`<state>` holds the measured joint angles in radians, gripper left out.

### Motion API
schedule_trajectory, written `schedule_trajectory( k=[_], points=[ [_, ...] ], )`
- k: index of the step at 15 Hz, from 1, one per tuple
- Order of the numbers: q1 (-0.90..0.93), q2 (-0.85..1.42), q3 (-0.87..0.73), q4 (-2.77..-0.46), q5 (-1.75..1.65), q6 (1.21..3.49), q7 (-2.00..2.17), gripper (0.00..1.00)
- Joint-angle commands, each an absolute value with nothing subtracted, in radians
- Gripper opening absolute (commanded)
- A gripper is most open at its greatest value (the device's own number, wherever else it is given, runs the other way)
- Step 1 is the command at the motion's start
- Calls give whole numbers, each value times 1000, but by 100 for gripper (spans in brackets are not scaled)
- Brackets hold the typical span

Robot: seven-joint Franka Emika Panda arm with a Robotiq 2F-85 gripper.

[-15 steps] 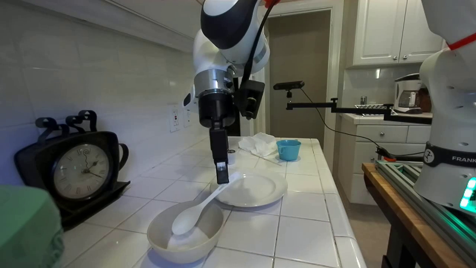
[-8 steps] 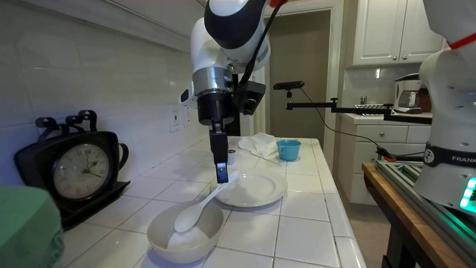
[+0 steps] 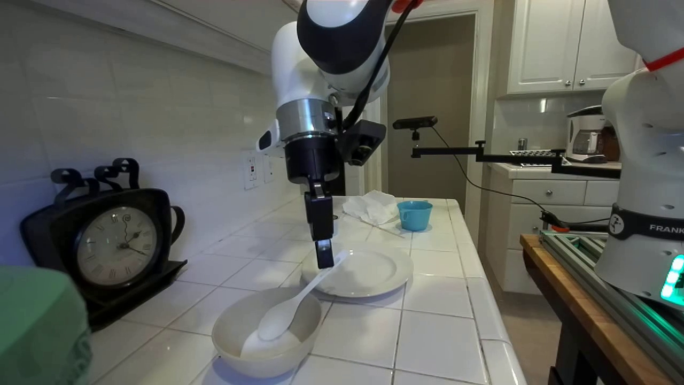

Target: Use the white spoon to stir the contents in the grey bowl.

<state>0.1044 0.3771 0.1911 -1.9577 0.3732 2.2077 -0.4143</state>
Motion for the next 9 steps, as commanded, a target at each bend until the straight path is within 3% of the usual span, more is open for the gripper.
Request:
schedule_trajectory(
  k=[1, 9],
  points=[
    [107, 378, 203, -1961, 333, 2223, -384, 1],
    [127, 384, 238, -1936, 330, 2228, -393, 1]
  ],
)
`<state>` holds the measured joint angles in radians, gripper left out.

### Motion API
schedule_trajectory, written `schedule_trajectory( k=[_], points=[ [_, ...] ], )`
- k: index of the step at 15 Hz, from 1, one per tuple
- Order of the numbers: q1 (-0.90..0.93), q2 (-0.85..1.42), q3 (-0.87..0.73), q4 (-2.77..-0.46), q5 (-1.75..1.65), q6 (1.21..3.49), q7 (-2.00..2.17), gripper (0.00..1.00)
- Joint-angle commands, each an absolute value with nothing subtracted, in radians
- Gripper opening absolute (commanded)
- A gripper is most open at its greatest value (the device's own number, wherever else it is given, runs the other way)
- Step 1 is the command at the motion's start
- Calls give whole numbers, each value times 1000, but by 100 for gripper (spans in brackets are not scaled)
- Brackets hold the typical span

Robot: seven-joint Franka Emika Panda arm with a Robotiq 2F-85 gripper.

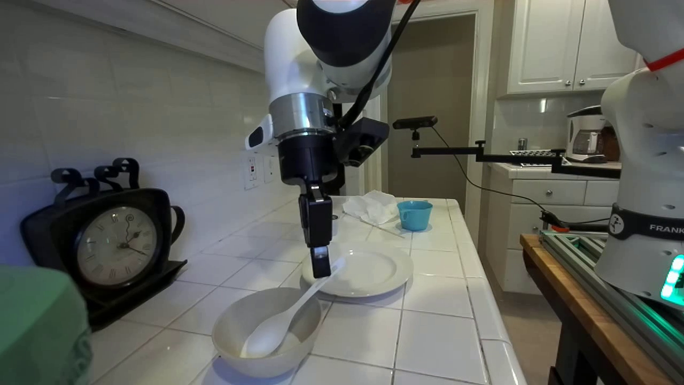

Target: Use the white spoon to stir the contents in the grey bowl.

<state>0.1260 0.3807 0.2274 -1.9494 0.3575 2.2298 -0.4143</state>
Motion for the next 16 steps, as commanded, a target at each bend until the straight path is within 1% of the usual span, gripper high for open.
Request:
schedule_trajectory(
  k=[1, 7, 16],
  points=[
    [128, 379, 240, -1939, 333, 2224, -395, 1],
    [112, 338, 246, -1965, 354, 2181, -411, 1],
    [109, 319, 204, -1966, 307, 2129, -389, 1]
  ],
)
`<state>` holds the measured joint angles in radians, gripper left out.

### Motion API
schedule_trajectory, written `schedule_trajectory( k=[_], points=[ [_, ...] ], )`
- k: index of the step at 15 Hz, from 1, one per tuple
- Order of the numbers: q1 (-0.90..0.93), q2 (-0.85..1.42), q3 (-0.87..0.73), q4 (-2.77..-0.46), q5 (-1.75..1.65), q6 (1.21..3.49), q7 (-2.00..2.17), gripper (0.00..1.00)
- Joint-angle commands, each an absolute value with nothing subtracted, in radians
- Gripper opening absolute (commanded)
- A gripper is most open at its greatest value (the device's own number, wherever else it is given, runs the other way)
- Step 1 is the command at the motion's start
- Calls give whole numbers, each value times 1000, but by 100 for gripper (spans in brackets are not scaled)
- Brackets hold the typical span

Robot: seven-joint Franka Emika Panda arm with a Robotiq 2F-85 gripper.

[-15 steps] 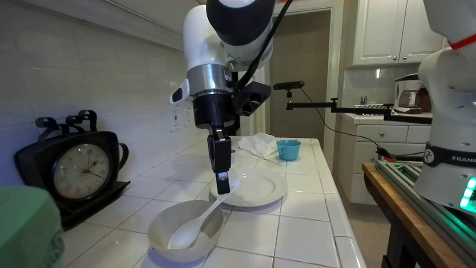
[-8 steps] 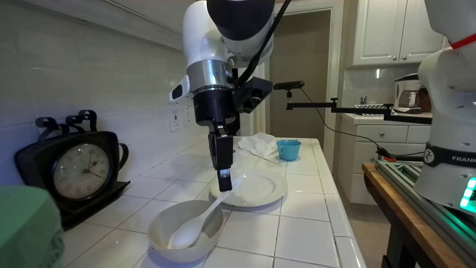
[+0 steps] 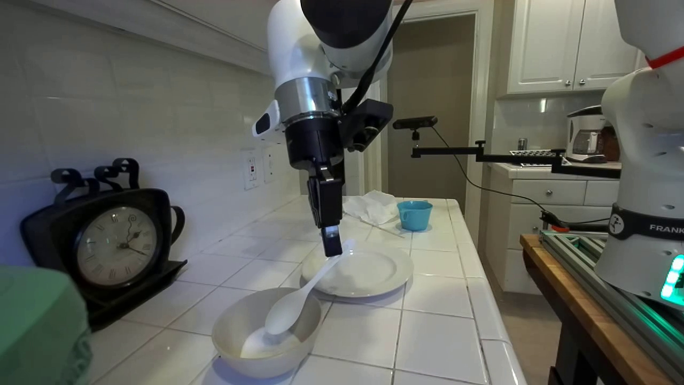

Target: Use the white spoon to stir the contents in the grey bowl.

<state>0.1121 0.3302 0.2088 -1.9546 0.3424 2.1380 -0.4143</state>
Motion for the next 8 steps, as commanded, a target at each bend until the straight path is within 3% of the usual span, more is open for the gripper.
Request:
schedule_trajectory(
  k=[1, 8],
  points=[
    [110, 322, 201, -1964, 302, 2131, -387, 1],
    [129, 353, 199, -1935, 231, 2135, -373, 1]
  ],
)
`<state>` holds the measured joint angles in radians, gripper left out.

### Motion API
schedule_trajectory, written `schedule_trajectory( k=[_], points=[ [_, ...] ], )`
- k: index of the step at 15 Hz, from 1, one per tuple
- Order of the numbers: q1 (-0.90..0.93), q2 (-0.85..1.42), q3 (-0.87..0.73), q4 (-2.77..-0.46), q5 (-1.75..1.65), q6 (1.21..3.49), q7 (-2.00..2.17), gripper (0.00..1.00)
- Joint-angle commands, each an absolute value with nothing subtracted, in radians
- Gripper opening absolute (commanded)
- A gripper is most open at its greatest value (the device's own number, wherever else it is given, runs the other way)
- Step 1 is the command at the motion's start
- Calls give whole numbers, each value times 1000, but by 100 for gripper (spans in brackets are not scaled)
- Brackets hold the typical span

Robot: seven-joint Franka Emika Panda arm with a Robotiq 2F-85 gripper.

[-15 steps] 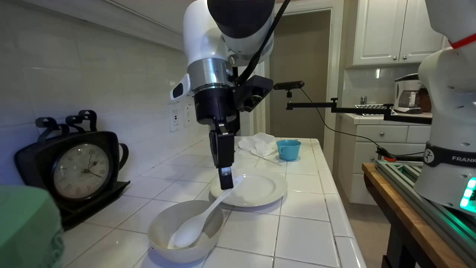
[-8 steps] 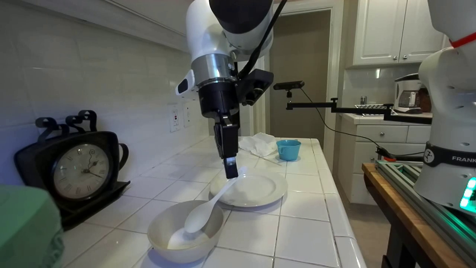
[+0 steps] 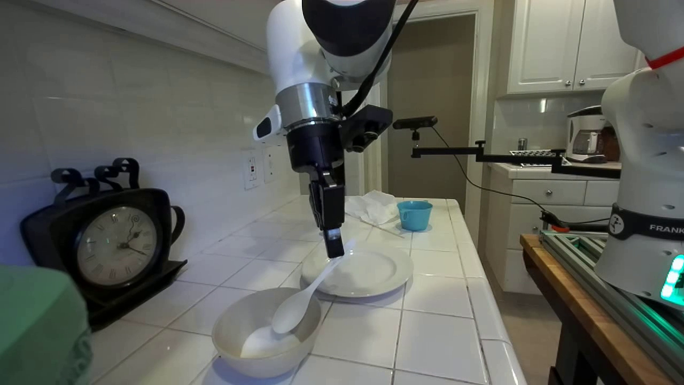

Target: Use the white spoon to stir the contents in the grey bowl.

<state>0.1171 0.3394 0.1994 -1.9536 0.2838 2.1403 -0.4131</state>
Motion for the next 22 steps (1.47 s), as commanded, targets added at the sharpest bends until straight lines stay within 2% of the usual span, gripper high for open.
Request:
schedule_trajectory(
  k=[1, 22],
  points=[
    [133, 358, 197, -1930, 213, 2137, -366, 1],
    [210, 438, 219, -1824, 44, 2174, -296, 1]
  ],
)
